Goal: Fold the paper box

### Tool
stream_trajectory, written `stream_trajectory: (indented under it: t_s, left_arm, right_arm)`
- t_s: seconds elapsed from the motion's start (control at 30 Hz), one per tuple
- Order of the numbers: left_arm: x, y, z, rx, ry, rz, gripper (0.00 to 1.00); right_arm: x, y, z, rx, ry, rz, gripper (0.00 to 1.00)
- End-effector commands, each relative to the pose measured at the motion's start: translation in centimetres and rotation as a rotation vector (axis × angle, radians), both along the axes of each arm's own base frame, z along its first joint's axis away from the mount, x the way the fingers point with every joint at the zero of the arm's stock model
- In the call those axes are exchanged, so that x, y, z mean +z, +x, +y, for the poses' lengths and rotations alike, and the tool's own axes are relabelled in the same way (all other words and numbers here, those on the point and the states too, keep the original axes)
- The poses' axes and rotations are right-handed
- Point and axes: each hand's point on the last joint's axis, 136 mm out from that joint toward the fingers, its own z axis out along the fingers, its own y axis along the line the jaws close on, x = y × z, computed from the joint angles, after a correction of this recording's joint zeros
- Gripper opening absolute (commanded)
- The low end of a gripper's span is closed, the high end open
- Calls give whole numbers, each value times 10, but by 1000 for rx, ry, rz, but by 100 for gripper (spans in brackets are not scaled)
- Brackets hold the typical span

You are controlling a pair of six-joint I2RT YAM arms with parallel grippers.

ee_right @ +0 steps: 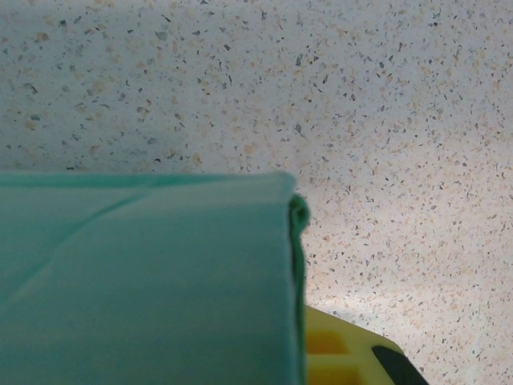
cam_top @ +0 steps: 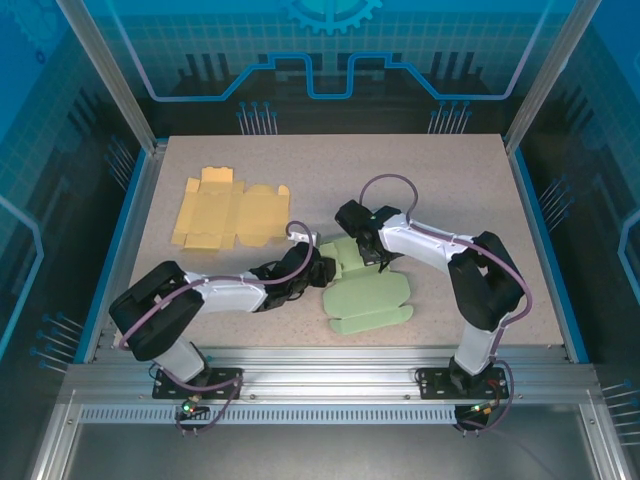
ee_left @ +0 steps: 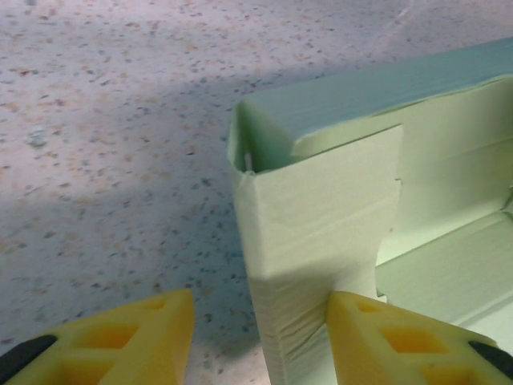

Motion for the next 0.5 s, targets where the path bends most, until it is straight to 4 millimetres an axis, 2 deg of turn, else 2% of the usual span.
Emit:
stream_trajectory:
  t_s: [0.0, 0.3, 0.47]
  left_arm:
    - [12, 7, -15, -22, -75, -29, 49]
    - [14, 2, -16, -23, -121, -19, 50]
    - [3, 6, -17, -20, -75, -6, 50]
  right_arm:
    - [-6, -2, 4, 27, -10, 46, 0]
    - [-12, 0, 5, 29, -13, 52, 0]
    - [-11, -1, 8, 29, -1, 48, 0]
